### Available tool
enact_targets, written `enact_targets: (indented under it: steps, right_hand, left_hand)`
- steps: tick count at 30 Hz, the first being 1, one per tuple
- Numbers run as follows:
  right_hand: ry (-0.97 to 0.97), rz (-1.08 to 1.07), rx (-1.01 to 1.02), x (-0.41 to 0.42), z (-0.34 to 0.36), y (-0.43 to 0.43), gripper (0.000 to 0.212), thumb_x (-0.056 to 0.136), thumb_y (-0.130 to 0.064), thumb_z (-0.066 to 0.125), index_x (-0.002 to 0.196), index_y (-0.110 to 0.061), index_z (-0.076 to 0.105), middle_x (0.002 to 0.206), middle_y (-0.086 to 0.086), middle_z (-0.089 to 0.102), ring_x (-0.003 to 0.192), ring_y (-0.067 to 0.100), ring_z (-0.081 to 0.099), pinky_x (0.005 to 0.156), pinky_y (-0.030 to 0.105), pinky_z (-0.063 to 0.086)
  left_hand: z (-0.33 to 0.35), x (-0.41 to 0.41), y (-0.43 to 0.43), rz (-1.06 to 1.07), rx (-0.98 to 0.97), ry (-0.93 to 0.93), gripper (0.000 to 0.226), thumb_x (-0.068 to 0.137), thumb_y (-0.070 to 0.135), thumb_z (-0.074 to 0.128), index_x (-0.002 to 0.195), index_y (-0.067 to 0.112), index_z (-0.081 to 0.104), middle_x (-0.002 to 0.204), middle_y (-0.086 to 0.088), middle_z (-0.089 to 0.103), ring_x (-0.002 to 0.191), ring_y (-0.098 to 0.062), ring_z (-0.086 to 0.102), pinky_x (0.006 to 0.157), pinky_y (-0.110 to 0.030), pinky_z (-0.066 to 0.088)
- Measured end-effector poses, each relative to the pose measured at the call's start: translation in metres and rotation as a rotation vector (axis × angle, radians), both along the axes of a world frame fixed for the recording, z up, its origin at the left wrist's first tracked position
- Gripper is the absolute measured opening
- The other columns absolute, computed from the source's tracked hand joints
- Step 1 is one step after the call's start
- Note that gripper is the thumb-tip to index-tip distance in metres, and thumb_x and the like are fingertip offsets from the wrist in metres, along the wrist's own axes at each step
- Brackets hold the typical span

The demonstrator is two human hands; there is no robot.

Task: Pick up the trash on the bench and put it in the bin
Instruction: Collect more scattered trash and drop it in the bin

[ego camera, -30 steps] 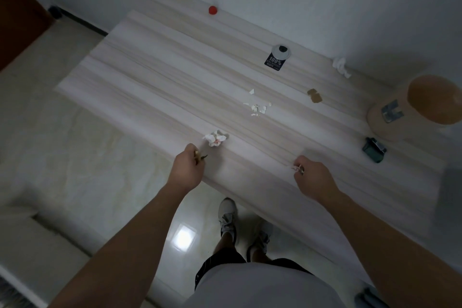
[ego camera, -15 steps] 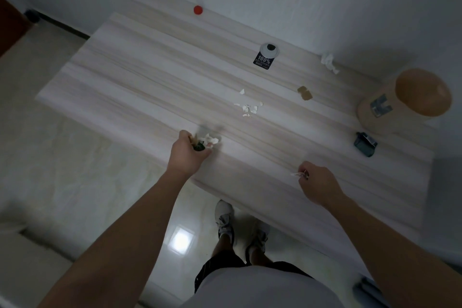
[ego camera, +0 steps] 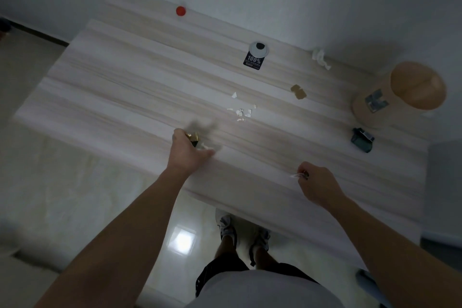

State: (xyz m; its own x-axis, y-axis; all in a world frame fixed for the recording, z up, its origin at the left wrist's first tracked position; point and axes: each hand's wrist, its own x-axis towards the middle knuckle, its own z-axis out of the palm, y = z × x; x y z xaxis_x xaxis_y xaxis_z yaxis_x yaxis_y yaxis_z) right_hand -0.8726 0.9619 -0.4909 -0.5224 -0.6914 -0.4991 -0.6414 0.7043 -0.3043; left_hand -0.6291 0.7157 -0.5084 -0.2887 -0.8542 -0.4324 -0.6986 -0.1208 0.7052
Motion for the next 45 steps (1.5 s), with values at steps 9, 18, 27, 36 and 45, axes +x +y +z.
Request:
enact_targets:
  steps: [9, 18, 27, 36, 45]
  right_hand:
    - [-0.011, -0.049, 0.022, -0.001, -0.006, -0.006, 0.007, 0.091, -0.015, 0.051, 0.095, -0.015, 0.057, 0.073, 0.006, 0.057, 0.057, 0.015, 0.047, 0.050, 0.024, 0.032]
    - [-0.022, -0.082, -0.006, 0.004, 0.004, -0.008, 0.010, 0.090, -0.017, 0.051, 0.098, -0.015, 0.057, 0.080, 0.006, 0.060, 0.061, 0.019, 0.052, 0.052, 0.025, 0.039]
    - [-0.006, -0.120, -0.076, 0.011, 0.025, 0.006, 0.007, 0.083, -0.016, 0.054, 0.089, -0.018, 0.055, 0.077, 0.008, 0.062, 0.067, 0.024, 0.057, 0.061, 0.033, 0.049]
    - [-0.014, -0.116, -0.228, 0.001, 0.047, 0.045, 0.005, 0.079, -0.011, 0.058, 0.080, -0.012, 0.054, 0.073, 0.010, 0.058, 0.069, 0.026, 0.053, 0.058, 0.031, 0.037]
    - [0.008, -0.183, -0.368, -0.030, 0.082, 0.130, 0.005, 0.078, -0.013, 0.061, 0.080, -0.015, 0.057, 0.074, 0.007, 0.061, 0.070, 0.024, 0.056, 0.062, 0.033, 0.046]
  left_hand:
    - [-0.021, -0.010, 0.006, -0.115, -0.028, -0.087, 0.035, 0.078, 0.023, 0.069, 0.097, 0.011, 0.042, 0.089, -0.004, 0.060, 0.082, -0.024, 0.060, 0.071, -0.033, 0.047]
    - [-0.018, -0.008, 0.022, -0.262, -0.010, -0.112, 0.027, 0.081, 0.016, 0.067, 0.091, 0.006, 0.044, 0.079, -0.006, 0.055, 0.074, -0.023, 0.054, 0.057, -0.031, 0.038]
    - [0.012, -0.004, 0.032, -0.389, -0.072, -0.146, 0.019, 0.076, 0.011, 0.060, 0.085, 0.006, 0.045, 0.081, -0.011, 0.059, 0.074, -0.028, 0.056, 0.062, -0.037, 0.046]
    - [0.065, -0.033, 0.075, -0.439, -0.145, -0.069, 0.019, 0.075, 0.005, 0.058, 0.080, 0.010, 0.040, 0.077, -0.008, 0.057, 0.072, -0.025, 0.056, 0.057, -0.032, 0.041]
    - [0.109, -0.088, 0.169, -0.559, -0.244, -0.049, 0.025, 0.078, 0.005, 0.058, 0.078, 0.016, 0.035, 0.071, 0.000, 0.049, 0.064, -0.018, 0.049, 0.048, -0.028, 0.031]
